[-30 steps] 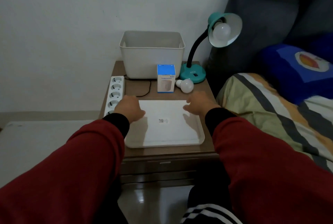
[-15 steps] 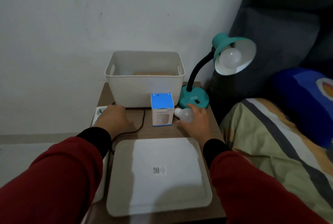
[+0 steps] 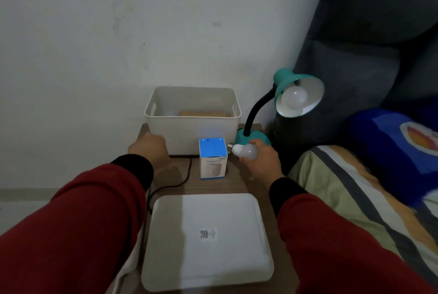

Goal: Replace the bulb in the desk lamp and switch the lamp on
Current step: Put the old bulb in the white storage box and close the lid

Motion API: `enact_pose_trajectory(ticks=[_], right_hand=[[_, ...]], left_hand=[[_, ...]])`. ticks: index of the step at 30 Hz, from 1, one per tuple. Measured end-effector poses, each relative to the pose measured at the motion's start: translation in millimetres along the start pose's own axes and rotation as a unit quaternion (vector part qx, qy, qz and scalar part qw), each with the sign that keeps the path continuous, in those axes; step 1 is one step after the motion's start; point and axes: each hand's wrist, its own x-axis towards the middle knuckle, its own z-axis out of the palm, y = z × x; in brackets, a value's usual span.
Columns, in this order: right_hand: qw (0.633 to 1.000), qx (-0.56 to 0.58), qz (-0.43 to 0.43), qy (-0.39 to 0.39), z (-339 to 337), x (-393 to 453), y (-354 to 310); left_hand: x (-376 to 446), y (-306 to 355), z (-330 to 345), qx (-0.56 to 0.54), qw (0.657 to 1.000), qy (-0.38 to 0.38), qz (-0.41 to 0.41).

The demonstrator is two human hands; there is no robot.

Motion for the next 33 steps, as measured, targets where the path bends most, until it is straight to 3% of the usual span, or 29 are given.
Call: enact_pose_trajectory(ticks=[7, 14, 20, 29, 33], right_hand=[[0.997, -0.021, -0.068, 0.037, -72, -4, -56], [0.993, -0.018, -0.110, 0.025, -107, 25, -115], [0.994, -0.002, -0.102, -0.037, -82, 77, -133], [0.980, -0.013, -0.064, -0.188, 7, 151, -118], [0.975, -0.046, -0.062, -0.209, 32, 168, -114]], left_hand=[[-24, 6, -63, 0.008, 0.999, 0.042, 0.001], [-9, 20, -118, -0.021, 0.997, 0.079, 0.003], [47, 22, -122, -0.034, 0.997, 0.067, -0.002], [134, 9, -62, -0.066, 0.998, 0.006, 0.012], [152, 9, -42, -0.065, 0.998, -0.011, 0.016]])
